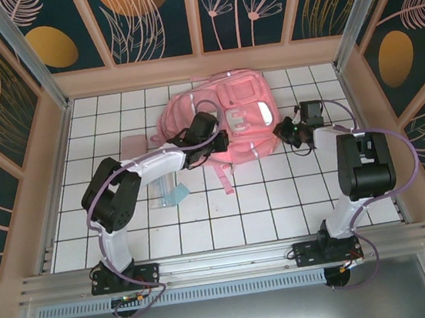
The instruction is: Pack the student bag
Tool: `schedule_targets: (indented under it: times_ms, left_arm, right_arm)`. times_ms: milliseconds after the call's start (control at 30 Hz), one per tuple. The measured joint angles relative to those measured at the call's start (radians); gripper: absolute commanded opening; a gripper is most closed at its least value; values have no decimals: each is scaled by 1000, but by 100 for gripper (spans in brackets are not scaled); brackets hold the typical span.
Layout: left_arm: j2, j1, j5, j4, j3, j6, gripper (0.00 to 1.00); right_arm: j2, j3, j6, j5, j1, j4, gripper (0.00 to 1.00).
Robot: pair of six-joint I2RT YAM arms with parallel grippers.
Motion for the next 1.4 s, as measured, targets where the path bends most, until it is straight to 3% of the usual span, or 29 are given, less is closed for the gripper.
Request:
schedule_targets:
  times_ms: [133, 300, 367, 600, 667, 767, 867, 1033, 1067, 1200, 1267, 1400]
  left_arm:
    - [-121, 51, 2, 144, -205, -120, 0]
    - [-270, 226, -203, 127, -356, -206, 0]
    - [-277, 238, -250, 135, -356, -222, 0]
    - [-238, 211, -192, 161, -294, -220, 0]
    - [-195, 205, -147, 160, -231, -200, 8]
    - [-139, 183, -105, 120, -124, -153, 28]
    - [-104, 127, -78, 64, -28, -113, 40]
    - [-60, 22, -34, -5, 65, -89, 43]
    - [-46, 3, -27, -23, 80, -85, 44]
    - [3, -31, 1, -64, 98, -82, 45]
    - [20, -29, 0, -84, 96, -82, 51]
    - [22, -18, -29, -96, 77, -93, 59]
  right_arm:
    - [-2, -2, 4, -50, -4, -7, 0]
    - [-2, -3, 3, 74, -115, 13, 0]
    - [-2, -3, 3, 109, -145, 19, 0]
    - [-6, -3, 11, 143, -142, 23, 0]
    - [-13, -5, 23, 142, -140, 23, 0]
    - [-24, -11, 47, 139, -130, 26, 0]
    - [-42, -31, 84, 130, -103, 33, 0]
    - [-58, -49, 153, 100, -44, 56, 0]
    - [-59, -49, 158, 95, -35, 57, 2]
    - [-64, -48, 137, 92, -23, 38, 33]
    - [-93, -48, 102, 104, -23, -3, 47]
    - [-219, -48, 10, 147, -18, -99, 55]
